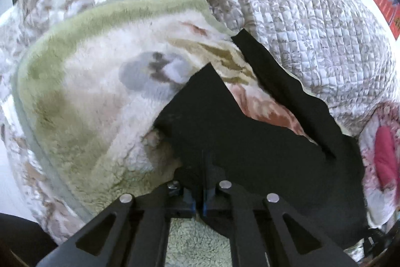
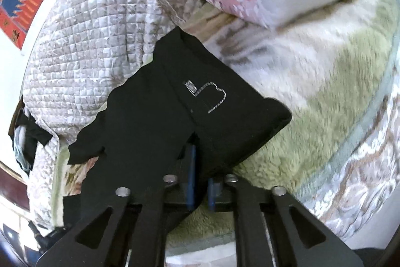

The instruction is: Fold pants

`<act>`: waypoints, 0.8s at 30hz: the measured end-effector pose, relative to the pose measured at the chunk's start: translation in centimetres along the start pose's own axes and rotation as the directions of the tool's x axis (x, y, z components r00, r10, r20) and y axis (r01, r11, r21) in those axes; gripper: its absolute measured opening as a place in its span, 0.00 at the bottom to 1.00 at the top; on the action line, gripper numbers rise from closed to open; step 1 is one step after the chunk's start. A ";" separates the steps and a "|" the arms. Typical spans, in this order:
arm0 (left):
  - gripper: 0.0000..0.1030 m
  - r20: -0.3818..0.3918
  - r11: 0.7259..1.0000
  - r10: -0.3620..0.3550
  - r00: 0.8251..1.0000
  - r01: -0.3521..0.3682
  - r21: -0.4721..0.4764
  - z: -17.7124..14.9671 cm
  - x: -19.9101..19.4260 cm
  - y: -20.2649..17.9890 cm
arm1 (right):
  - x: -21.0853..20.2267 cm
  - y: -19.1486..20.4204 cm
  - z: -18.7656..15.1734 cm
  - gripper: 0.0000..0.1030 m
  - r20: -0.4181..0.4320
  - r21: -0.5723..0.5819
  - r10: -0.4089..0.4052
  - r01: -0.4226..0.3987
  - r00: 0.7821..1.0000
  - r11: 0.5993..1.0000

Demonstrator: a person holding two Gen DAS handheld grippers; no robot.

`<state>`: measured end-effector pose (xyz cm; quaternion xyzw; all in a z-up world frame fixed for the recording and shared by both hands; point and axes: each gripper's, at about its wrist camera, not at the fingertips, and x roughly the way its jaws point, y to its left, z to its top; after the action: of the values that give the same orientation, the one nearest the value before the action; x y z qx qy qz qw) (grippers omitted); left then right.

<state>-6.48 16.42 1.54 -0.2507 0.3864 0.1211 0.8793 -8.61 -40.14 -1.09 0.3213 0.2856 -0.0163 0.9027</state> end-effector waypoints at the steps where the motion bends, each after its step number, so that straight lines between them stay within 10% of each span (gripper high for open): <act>1: 0.04 0.016 1.000 0.002 1.000 -0.003 0.008 0.1 -0.5 0.0 | -0.4 0.2 0.0 0.01 0.012 -0.014 0.000 0.000 1.000 1.000; 16: 0.05 0.032 0.989 0.117 0.993 -0.120 0.092 -1.2 -2.2 0.3 | -0.8 -1.5 -1.3 0.03 -0.026 0.052 -0.083 0.085 0.996 0.995; 24: 0.08 0.132 0.971 0.236 0.963 -0.239 0.009 -0.6 -5.3 2.0 | -5.7 -0.8 -1.7 0.25 0.142 0.048 -0.208 0.204 0.968 0.978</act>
<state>-11.19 17.67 4.45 -0.1833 0.3570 0.2369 0.8848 -14.41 -40.67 0.43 0.3026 0.2504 -0.1381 0.9092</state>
